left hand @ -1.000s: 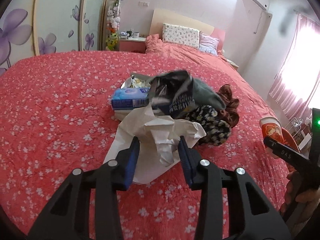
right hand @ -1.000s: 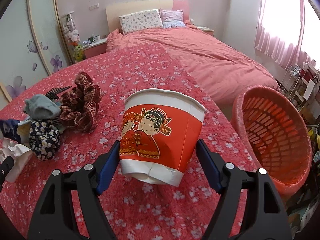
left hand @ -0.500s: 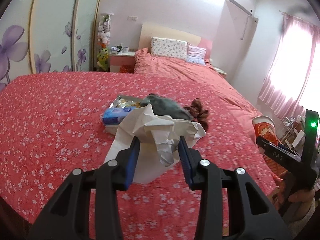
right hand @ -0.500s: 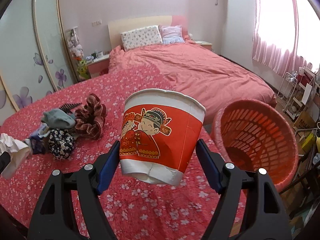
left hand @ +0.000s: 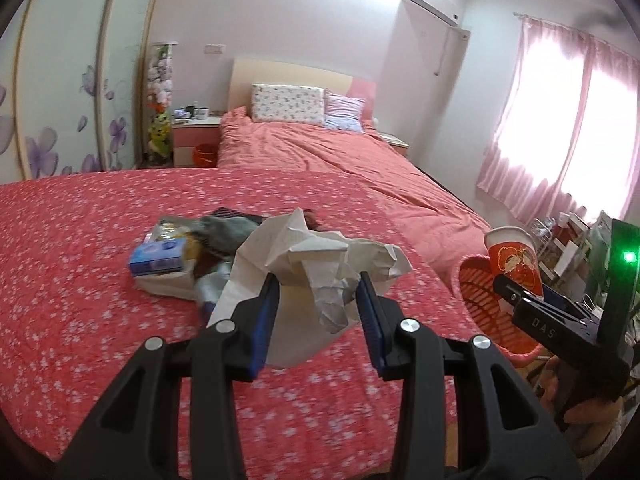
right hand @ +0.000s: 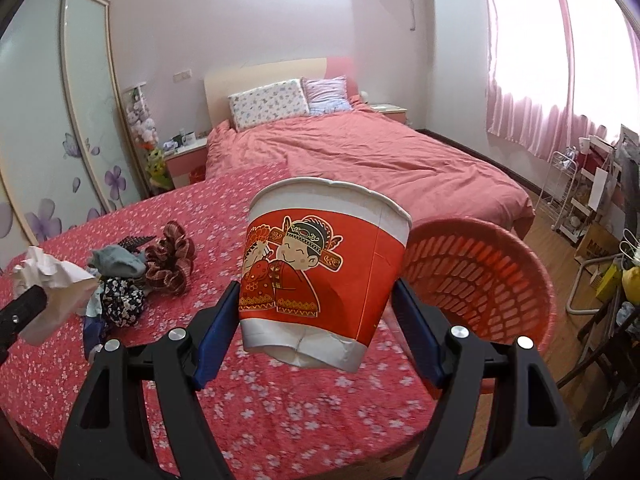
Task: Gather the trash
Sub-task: 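Carry cup and tissue to the orange basket and open both grippers, then move both grippers back toward the pile on the bed, then grasp the blue-and-white packet with the left gripper and lift it, then grasp the black floral cloth with the right gripper and lift it, then carry the floral cloth and packet over the orange basket and release both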
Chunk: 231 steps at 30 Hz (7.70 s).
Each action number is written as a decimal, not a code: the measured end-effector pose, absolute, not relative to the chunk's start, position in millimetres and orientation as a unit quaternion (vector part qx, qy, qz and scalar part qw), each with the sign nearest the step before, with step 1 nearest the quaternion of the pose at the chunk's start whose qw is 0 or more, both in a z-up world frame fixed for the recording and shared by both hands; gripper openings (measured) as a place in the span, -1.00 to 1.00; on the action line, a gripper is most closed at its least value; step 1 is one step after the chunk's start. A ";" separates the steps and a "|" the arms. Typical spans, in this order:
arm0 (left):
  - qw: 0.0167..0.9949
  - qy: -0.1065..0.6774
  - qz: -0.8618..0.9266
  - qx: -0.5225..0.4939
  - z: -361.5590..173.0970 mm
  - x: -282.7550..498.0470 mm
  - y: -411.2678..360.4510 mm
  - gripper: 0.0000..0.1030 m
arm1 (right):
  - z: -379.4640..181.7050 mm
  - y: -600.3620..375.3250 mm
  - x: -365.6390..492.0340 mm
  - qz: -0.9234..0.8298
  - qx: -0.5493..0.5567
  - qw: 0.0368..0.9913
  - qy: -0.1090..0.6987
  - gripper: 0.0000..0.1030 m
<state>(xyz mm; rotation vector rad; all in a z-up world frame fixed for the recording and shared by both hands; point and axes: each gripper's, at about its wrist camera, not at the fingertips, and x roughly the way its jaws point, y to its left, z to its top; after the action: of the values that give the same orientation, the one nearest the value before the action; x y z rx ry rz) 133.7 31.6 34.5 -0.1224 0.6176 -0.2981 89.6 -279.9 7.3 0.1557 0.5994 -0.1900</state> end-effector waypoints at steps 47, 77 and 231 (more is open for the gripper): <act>0.857 0.371 -0.356 0.038 -40.0 227.7 -254.5 0.22 | -20.1 -457.5 92.5 -0.207 0.190 0.922 0.266 0.64; 0.933 0.335 -0.128 0.025 -7.4 173.5 -20.9 0.53 | -6.5 -342.5 86.2 -0.146 0.081 0.945 0.281 0.65; 0.892 0.363 -0.270 -0.004 -7.2 188.0 -88.6 -0.11 | -8.5 -328.9 87.5 -0.135 0.091 0.953 0.254 -0.79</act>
<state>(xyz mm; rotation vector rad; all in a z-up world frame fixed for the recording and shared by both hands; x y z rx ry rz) 188.0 -88.6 -7.2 -0.0075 0.7526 -0.5594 87.5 -328.9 -8.5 0.1844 0.5157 -0.2751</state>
